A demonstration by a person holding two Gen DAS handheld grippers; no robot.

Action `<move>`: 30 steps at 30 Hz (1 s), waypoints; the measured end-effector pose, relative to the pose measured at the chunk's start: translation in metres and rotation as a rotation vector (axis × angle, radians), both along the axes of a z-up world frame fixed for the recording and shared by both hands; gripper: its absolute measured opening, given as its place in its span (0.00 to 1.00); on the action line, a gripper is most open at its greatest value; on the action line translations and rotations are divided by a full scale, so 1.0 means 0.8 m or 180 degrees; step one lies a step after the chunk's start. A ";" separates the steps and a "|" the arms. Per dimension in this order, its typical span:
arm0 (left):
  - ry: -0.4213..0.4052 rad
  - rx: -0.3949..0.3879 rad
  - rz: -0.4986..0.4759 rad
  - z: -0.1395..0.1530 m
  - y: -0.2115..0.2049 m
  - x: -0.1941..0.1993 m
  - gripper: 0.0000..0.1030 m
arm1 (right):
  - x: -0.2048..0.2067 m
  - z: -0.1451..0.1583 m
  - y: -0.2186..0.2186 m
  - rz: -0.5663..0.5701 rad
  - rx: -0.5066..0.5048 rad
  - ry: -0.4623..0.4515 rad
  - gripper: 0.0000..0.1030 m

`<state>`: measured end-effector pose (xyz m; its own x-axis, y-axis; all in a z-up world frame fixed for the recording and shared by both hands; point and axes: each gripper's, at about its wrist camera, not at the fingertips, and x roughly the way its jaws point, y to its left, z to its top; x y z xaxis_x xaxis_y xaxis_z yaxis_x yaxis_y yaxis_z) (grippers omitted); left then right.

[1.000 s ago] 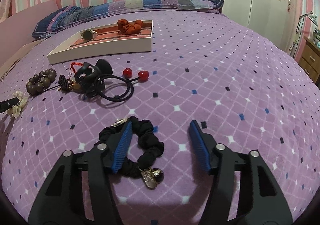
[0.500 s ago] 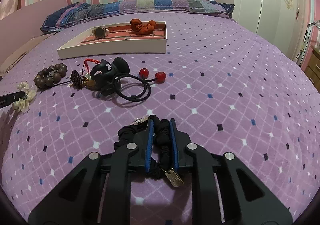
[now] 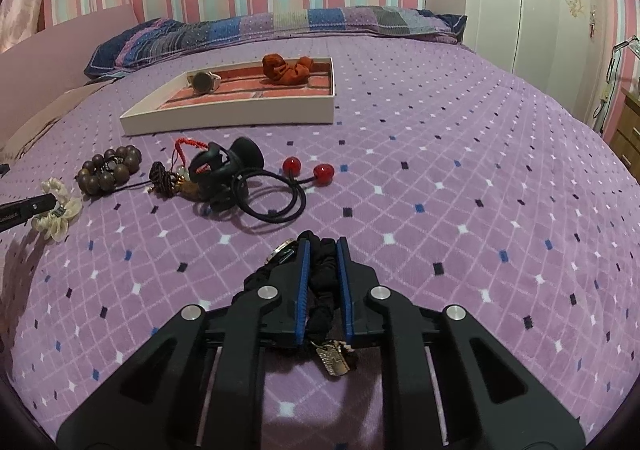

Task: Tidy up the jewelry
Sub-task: 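Close the left tool on the cream lace scrunchie, then carry the black bracelet and cream scrunchie over the tray with both tools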

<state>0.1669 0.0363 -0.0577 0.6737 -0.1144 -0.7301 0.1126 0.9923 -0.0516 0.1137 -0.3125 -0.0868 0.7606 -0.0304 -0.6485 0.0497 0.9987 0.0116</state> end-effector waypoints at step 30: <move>-0.0124 -0.0045 -0.0001 0.018 -0.001 -0.008 0.13 | -0.002 0.015 0.001 0.0003 0.0039 -0.0161 0.13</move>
<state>0.1605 0.0351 -0.0434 0.7017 -0.1247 -0.7015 0.1150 0.9915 -0.0612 0.1117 -0.3121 -0.0744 0.7925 -0.0220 -0.6094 0.0479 0.9985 0.0263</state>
